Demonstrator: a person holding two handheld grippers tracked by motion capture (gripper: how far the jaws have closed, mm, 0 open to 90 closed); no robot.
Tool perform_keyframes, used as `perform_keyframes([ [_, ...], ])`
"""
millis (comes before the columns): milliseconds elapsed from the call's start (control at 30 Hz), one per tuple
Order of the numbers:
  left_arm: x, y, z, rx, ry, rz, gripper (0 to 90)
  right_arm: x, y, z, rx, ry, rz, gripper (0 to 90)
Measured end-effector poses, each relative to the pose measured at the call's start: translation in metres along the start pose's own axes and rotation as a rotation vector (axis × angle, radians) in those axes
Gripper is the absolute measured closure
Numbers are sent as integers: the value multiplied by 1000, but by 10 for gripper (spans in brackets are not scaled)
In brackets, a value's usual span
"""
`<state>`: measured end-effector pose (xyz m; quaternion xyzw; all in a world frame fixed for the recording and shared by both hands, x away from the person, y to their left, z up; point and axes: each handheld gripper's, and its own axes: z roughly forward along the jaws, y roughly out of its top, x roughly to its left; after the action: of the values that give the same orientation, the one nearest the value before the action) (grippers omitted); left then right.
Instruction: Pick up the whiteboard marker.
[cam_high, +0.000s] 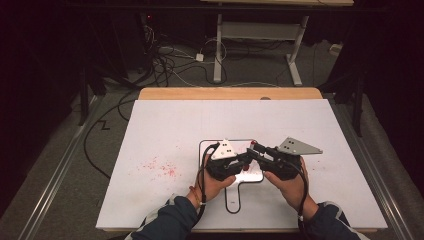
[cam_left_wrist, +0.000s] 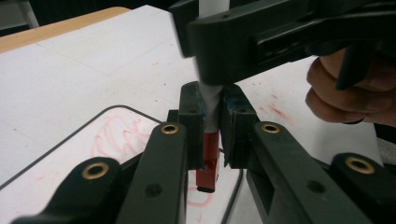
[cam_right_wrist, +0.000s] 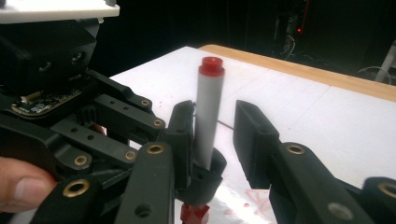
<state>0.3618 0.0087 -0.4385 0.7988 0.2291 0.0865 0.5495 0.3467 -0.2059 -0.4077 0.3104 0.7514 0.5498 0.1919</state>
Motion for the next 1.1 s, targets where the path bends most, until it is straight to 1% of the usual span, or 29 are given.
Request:
perform_keyframes([
  [33, 6, 1, 2, -4, -14, -19, 784, -1, 1, -2, -3, -14, -8, 623],
  [67, 8, 2, 3, -1, -14, -15, 783, -3, 2, -5, -4, -22, -18, 589],
  [100, 8, 2, 3, -1, -14, -15, 784, -3, 2, -5, -4, -22, -18, 589],
  [133, 10, 0, 8, 5, -13, -11, 783, -7, 3, -12, -1, -15, -24, 549],
  [167, 10, 0, 8, 5, -13, -11, 784, -7, 3, -12, -1, -15, -24, 549],
  [200, 11, -3, 11, 6, -22, -17, 783, -11, 0, -20, -6, -20, -31, 540],
  [233, 10, -4, 12, 11, -24, -9, 783, -13, -1, -22, 0, -21, -32, 534],
  [300, 6, -8, 17, 16, -25, 28, 783, -17, -4, -24, 9, -8, -25, 520],
  [333, 6, -8, 17, 16, -25, 28, 784, -17, -4, -24, 9, -8, -25, 520],
  [367, 5, -9, 19, 22, -22, 38, 784, -18, -6, -25, 30, -11, -30, 501],
  [400, 5, -10, 20, 28, -25, 47, 783, -18, -7, -25, 32, -5, -25, 500],
  [433, 4, -12, 22, 37, -17, 67, 783, -18, -7, -25, 32, -5, -25, 500],
  [467, 3, -14, 24, 48, -9, 83, 784, -18, -8, -25, 37, 3, -29, 497],
  [500, 2, -17, 26, 59, -16, 86, 784, -16, -8, -25, 52, 3, -49, 489],
  [533, 1, -20, 28, 67, -25, 93, 784, -14, -9, -25, 55, 8, -58, 487],
  [567, -1, -23, 30, 87, -18, 105, 784, -14, -9, -25, 55, 8, -58, 487],
  [600, -2, -24, 30, 78, -18, 117, 785, -13, -9, -25, 62, 11, -70, 486],
  [633, -3, -24, 30, 79, -16, 119, 785, -12, -9, -26, 68, 11, -84, 481],
  [667, -3, -25, 28, 83, -18, 126, 784, -11, -10, -25, 75, 12, -90, 481],
  [733, -3, -26, 26, 83, -20, 129, 785, -11, -11, -25, 79, 10, -89, 480],
  [767, -3, -27, 22, 95, -17, 136, 785, -10, -11, -25, 80, 10, -89, 479],
  [800, -3, -27, 22, 95, -17, 136, 785, -10, -11, -25, 80, 10, -89, 479],
  [833, -2, -27, 18, 111, -19, 145, 786, -10, -11, -25, 84, 14, -95, 478],
  [867, -2, -27, 18, 111, -19, 145, 785, -10, -11, -25, 84, 14, -95, 478],
  [1000, -4, -28, 12, 148, -14, 178, 785, -7, -12, -30, 92, 14, -112, 472],
  [1033, -4, -27, 12, 154, -11, 178, 785, -7, -12, -30, 92, 14, -112, 472],
  [1100, -2, -27, 14, 156, -10, 162, 786, -7, -13, -33, 100, 8, -114, 472],
])
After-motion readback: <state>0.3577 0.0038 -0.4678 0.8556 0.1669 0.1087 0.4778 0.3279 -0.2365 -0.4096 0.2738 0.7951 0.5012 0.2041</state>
